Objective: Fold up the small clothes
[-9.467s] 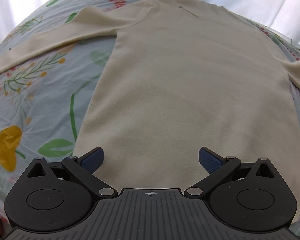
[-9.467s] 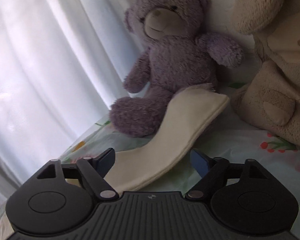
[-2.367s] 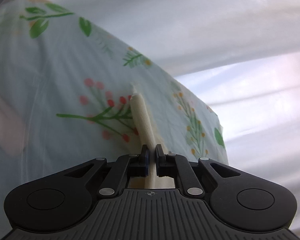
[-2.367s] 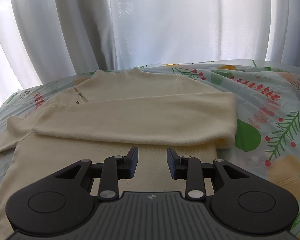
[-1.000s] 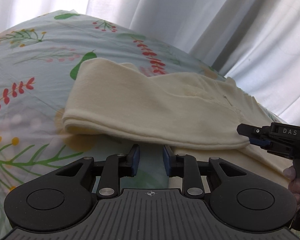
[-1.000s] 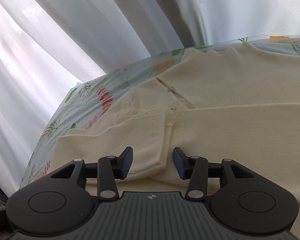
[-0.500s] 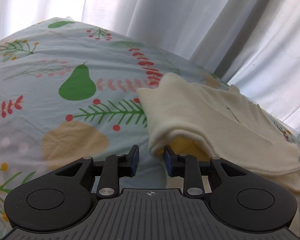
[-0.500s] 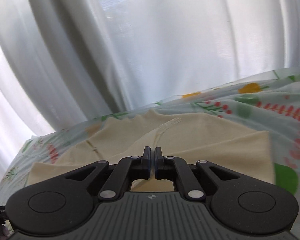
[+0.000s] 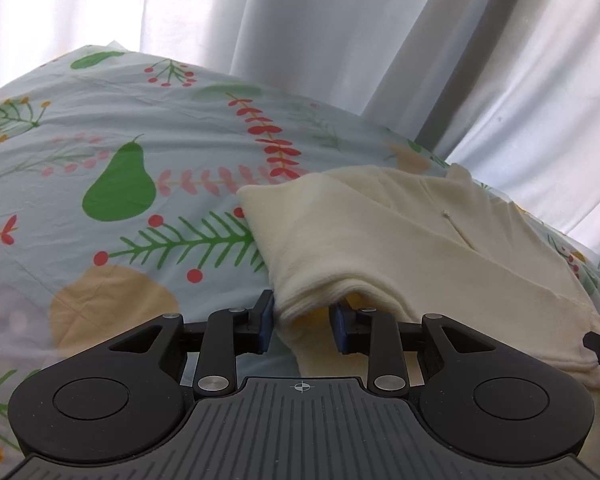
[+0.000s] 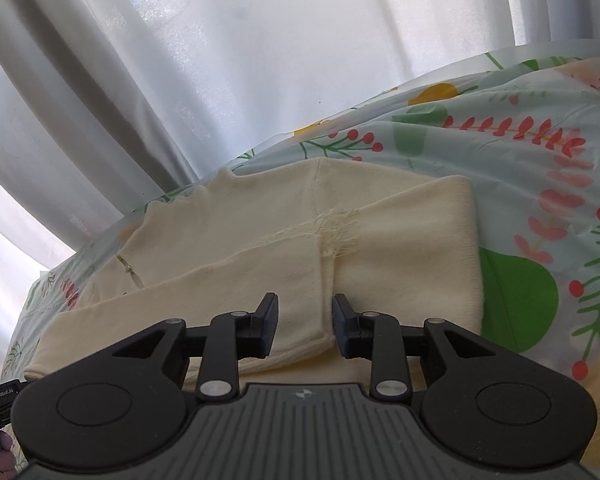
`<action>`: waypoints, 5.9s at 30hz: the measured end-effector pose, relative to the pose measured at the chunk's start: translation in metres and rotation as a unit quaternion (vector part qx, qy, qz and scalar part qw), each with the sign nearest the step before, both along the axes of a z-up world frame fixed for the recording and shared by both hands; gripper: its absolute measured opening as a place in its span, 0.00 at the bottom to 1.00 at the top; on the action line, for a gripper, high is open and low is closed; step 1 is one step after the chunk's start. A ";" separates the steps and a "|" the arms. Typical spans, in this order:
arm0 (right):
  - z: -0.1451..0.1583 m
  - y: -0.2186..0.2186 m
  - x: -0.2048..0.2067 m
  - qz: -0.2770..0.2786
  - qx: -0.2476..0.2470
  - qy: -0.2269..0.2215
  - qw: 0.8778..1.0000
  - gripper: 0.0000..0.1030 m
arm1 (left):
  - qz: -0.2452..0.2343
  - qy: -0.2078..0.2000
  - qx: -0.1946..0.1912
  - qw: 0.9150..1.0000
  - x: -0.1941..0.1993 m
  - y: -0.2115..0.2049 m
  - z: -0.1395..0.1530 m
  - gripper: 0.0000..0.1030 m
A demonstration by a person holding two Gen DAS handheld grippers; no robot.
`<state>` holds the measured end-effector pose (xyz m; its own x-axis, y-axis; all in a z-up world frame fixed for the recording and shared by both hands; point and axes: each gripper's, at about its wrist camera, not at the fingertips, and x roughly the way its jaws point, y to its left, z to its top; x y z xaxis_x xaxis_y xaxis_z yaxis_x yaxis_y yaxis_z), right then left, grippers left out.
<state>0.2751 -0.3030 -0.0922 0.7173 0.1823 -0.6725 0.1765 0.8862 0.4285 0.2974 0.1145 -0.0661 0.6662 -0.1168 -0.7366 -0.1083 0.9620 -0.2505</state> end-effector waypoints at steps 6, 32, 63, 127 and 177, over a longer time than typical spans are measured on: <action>0.015 0.016 0.005 0.015 -0.069 -0.028 0.997 0.03 | 0.001 0.000 0.009 1.000 0.001 -0.001 0.000 0.32; 0.008 -0.046 -0.056 -0.082 0.119 0.002 0.990 0.44 | -0.031 -0.021 0.030 0.999 -0.037 -0.010 0.025 0.39; -0.006 -0.048 -0.034 -0.101 0.140 0.000 0.985 0.19 | -0.089 -0.014 0.010 0.996 -0.020 -0.036 0.016 0.40; 0.020 -0.016 -0.296 0.092 -0.036 0.108 0.989 0.41 | -0.082 0.169 0.031 0.982 -0.253 0.007 0.016 0.43; 0.025 -0.021 -0.107 0.065 -0.102 -0.031 0.992 0.08 | -0.045 -0.025 0.076 0.996 -0.088 -0.009 0.027 0.15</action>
<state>0.1684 -0.3243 -0.0671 0.7382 0.1414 -0.6596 0.0331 0.9690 0.2448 0.2091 0.1051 -0.0389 0.6940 -0.0666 -0.7169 -0.0115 0.9946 -0.1036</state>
